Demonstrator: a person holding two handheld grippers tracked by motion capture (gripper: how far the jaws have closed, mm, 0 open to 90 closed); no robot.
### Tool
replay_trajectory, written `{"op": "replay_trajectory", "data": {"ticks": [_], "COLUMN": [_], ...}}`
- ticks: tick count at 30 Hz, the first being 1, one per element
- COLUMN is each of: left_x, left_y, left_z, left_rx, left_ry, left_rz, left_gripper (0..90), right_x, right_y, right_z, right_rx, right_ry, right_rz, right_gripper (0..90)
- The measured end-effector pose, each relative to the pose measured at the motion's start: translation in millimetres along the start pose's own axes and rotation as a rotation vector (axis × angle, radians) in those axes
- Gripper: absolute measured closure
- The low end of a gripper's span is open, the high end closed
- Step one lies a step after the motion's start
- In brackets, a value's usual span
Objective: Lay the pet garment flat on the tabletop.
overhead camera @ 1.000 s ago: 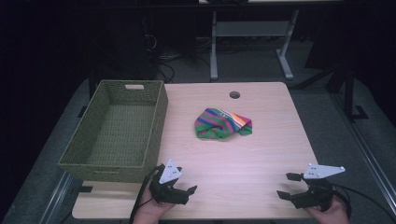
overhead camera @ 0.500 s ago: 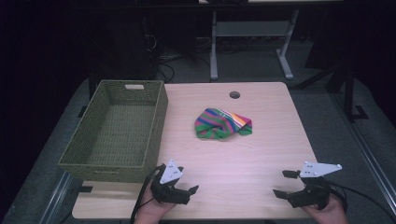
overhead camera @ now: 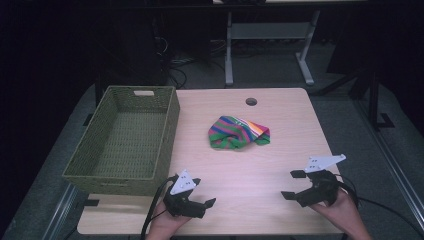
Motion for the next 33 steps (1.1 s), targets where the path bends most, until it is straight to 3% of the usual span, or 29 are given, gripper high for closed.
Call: {"op": "replay_trajectory", "data": {"ticks": [1,6,12,21,33], "left_x": [0.0,1.3,3.9,-5.1,-3.8], "left_y": [-1.7,-2.7,-0.9,4.3,3.0], "left_z": [0.6,2.1,0.1,-1.9,-2.7], "left_rx": [-0.01,-0.015,-0.015,0.008,0.006], "left_ry": [-0.022,-0.019,-0.049,-0.019,-0.031], "left_rz": [-0.003,0.012,0.002,-0.03,-0.026], "left_gripper": [17.6,17.7,17.6,17.7,17.7], "right_x": [1.6,8.1,21.4,32.5,44.1], "right_y": [-1.4,-2.4,-5.1,-23.2,-28.4], "right_z": [-3.7,-15.8,-37.8,-49.5,-70.4], "right_rx": [-0.006,-0.017,-0.037,-0.088,-0.084], "right_ry": [0.004,0.014,0.022,0.015,0.033], "right_rz": [0.001,-0.004,-0.012,-0.042,-0.056], "right_gripper": [16.2,16.2,16.3,16.3,16.3]}}
Point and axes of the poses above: each handheld gripper's, and its own axes: y roughly backward along the jaws, z roughly out of its underside, x roughly to its right, the point moved 8 cm from there along -y, roughly forward along the jaws, and after that the axes turned 8 degrees about y, right-handed, at the moved point
